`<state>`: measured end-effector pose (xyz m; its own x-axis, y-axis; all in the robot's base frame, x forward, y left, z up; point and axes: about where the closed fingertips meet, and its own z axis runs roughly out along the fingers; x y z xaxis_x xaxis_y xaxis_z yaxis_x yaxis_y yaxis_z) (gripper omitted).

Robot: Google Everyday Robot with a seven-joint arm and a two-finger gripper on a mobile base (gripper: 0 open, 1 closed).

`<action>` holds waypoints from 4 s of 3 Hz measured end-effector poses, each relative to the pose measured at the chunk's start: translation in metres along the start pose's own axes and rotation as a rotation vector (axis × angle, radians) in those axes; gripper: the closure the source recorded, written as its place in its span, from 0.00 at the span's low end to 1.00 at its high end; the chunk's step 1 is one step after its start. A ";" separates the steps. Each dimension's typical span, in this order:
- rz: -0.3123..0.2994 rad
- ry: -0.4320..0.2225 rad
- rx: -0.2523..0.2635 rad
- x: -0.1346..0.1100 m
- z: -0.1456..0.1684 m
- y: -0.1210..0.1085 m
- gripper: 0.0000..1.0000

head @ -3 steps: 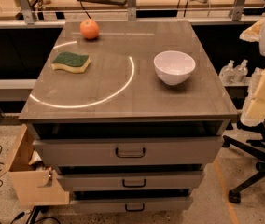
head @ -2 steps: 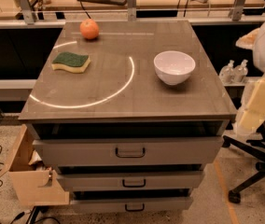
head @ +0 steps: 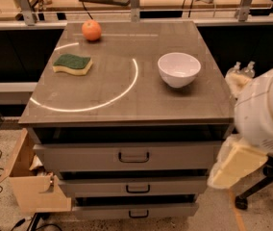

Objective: Open middle drawer

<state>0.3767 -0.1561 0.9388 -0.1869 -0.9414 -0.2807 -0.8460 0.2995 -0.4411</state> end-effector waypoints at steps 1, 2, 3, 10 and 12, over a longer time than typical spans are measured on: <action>0.016 0.005 -0.035 0.018 0.063 0.057 0.00; 0.016 0.005 -0.035 0.018 0.063 0.057 0.00; -0.008 0.020 -0.054 0.030 0.085 0.073 0.00; -0.212 0.164 -0.356 0.112 0.326 0.243 0.00; -0.267 0.136 -0.379 0.073 0.383 0.231 0.00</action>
Offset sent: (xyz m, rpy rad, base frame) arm -0.0091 0.0141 -0.0424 0.0169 -0.0060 0.0041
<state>0.3590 -0.0961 0.4902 0.0195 -0.9970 -0.0745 -0.9909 -0.0094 -0.1341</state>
